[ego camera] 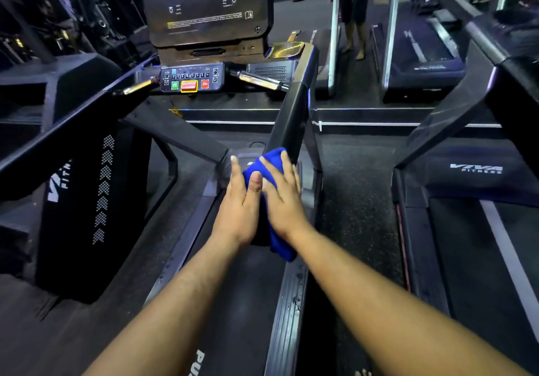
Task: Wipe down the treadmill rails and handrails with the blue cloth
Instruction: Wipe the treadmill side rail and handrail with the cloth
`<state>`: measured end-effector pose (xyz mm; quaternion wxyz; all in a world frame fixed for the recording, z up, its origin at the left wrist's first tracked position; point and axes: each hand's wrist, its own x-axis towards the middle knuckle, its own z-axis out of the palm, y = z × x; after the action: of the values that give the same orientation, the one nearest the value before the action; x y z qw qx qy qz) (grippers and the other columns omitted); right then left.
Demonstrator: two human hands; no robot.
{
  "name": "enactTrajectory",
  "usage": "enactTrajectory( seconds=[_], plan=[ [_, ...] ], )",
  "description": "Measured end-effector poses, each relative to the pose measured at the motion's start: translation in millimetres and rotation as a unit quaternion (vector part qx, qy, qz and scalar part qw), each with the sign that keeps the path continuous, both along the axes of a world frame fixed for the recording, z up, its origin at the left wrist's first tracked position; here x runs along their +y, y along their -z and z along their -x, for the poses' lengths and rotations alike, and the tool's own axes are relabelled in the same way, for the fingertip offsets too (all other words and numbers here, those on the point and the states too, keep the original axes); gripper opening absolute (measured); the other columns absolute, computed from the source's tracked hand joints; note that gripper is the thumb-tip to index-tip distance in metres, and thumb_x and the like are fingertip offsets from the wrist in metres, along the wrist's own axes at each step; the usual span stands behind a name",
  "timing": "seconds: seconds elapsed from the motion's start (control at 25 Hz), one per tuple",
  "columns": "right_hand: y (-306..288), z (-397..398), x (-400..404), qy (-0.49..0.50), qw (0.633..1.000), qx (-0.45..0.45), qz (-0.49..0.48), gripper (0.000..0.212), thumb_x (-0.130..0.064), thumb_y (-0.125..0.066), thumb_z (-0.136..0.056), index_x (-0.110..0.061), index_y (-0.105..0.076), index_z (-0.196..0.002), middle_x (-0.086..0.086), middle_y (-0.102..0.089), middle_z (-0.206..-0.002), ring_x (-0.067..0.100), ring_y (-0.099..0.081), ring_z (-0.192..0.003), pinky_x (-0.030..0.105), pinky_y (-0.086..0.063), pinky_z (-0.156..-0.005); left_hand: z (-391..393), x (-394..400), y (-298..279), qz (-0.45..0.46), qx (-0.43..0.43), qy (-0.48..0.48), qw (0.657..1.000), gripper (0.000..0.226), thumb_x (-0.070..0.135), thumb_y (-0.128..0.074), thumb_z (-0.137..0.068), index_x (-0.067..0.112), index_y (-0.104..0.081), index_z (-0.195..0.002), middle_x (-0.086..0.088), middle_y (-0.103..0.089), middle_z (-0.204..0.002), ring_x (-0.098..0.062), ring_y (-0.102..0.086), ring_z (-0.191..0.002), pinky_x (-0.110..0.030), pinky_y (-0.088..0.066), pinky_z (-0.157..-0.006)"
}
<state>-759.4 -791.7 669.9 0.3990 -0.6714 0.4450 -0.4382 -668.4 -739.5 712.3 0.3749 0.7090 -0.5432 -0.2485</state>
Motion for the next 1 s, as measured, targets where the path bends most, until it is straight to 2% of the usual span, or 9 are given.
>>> enactTrajectory(
  seconds=[0.16, 0.24, 0.32, 0.44, 0.6, 0.72, 0.8, 0.88, 1.0],
  plan=[
    [-10.6, 0.8, -112.5, -0.010, 0.998, 0.059, 0.005, 0.040, -0.025, -0.049, -0.101, -0.027, -0.053, -0.141, 0.004, -0.009, -0.166, 0.032, 0.001, -0.152, 0.031, 0.003, -0.120, 0.7, -5.8, -0.8, -0.066, -0.069, 0.011, 0.995, 0.076, 0.066, -0.025, -0.097, 0.027, -0.006, -0.159, 0.008, -0.012, -0.166, -0.010, -0.013, -0.152, -0.026, -0.013, -0.118],
    [-7.3, 1.1, -115.2, 0.001, 1.000, 0.024, -0.008, 0.041, -0.024, -0.049, -0.100, -0.027, -0.053, -0.141, 0.003, -0.010, -0.166, 0.030, -0.001, -0.153, 0.035, -0.002, -0.122, 1.0, -8.1, 0.0, -0.101, -0.116, 0.011, 0.988, 0.079, 0.073, -0.023, -0.094, 0.030, -0.008, -0.159, 0.008, -0.009, -0.167, -0.007, -0.008, -0.152, -0.039, -0.009, -0.124],
    [3.9, 4.0, -75.6, -0.009, 0.999, -0.035, 0.009, 0.049, -0.030, -0.046, -0.096, -0.026, -0.047, -0.145, 0.002, -0.009, -0.166, 0.025, -0.002, -0.153, 0.032, -0.003, -0.121, 2.5, -12.6, -2.7, -0.133, -0.187, 0.020, 0.973, 0.084, 0.079, -0.018, -0.089, 0.032, -0.007, -0.158, 0.010, 0.000, -0.167, -0.007, -0.001, -0.153, -0.052, -0.006, -0.123],
    [27.2, 6.7, -19.7, -0.047, 0.997, -0.063, 0.008, 0.063, -0.049, -0.037, -0.095, -0.031, -0.028, -0.154, -0.006, 0.002, -0.166, 0.014, 0.003, -0.153, 0.032, -0.002, -0.122, 3.1, -26.2, -10.6, -0.151, -0.239, 0.051, 0.958, 0.097, 0.087, -0.012, -0.078, 0.032, -0.006, -0.158, 0.008, 0.005, -0.167, -0.008, 0.004, -0.153, -0.059, -0.005, -0.121],
    [9.5, 2.7, -113.8, -0.002, 1.000, -0.016, -0.010, 0.071, -0.058, -0.031, -0.087, -0.035, -0.028, -0.153, -0.001, 0.001, -0.167, 0.025, 0.000, -0.153, 0.054, -0.011, -0.121, 8.3, -57.5, -14.4, -0.165, -0.244, 0.037, 0.955, 0.108, 0.087, -0.016, -0.071, 0.026, 0.002, -0.159, 0.010, 0.002, -0.167, -0.006, 0.003, -0.152, -0.057, -0.008, -0.122],
    [20.5, 4.1, -113.0, 0.018, 0.996, -0.076, -0.050, 0.078, -0.061, -0.030, -0.085, -0.029, -0.021, -0.156, 0.004, -0.001, -0.167, 0.024, -0.002, -0.153, 0.046, -0.009, -0.124, 9.8, -65.2, -9.0, -0.151, -0.224, 0.040, 0.962, 0.109, 0.091, -0.021, -0.072, 0.028, 0.001, -0.158, 0.011, 0.001, -0.166, -0.005, 0.002, -0.152, -0.053, -0.011, -0.123],
    [28.9, 4.2, -49.4, -0.008, 0.985, -0.154, -0.081, 0.078, -0.063, -0.028, -0.087, -0.030, -0.012, -0.156, -0.002, 0.003, -0.166, 0.012, 0.005, -0.153, 0.034, 0.000, -0.124, 7.2, -62.7, -6.9, -0.144, -0.218, 0.045, 0.964, 0.111, 0.095, -0.017, -0.071, 0.028, -0.001, -0.158, 0.012, 0.002, -0.166, -0.004, 0.004, -0.151, -0.053, -0.010, -0.123],
    [39.3, 3.8, -24.4, -0.043, 0.975, -0.190, -0.111, 0.075, -0.063, -0.026, -0.089, -0.033, -0.008, -0.155, -0.011, 0.007, -0.164, 0.002, 0.011, -0.150, 0.024, 0.006, -0.122, 4.9, -63.4, -7.1, -0.138, -0.218, 0.043, 0.965, 0.114, 0.097, -0.015, -0.070, 0.027, -0.002, -0.159, 0.012, 0.001, -0.165, -0.005, 0.003, -0.151, -0.053, -0.011, -0.123],
    [47.8, 0.3, -90.7, 0.018, 0.975, -0.166, -0.144, 0.069, -0.053, -0.026, -0.095, -0.023, -0.012, -0.155, 0.001, -0.003, -0.166, 0.011, 0.001, -0.152, 0.028, 0.002, -0.124, 6.9, -64.8, -8.2, -0.148, -0.239, 0.045, 0.959, 0.120, 0.100, -0.010, -0.065, 0.026, 0.002, -0.158, 0.012, 0.003, -0.165, -0.005, 0.004, -0.151, -0.052, -0.011, -0.124]
  ],
)
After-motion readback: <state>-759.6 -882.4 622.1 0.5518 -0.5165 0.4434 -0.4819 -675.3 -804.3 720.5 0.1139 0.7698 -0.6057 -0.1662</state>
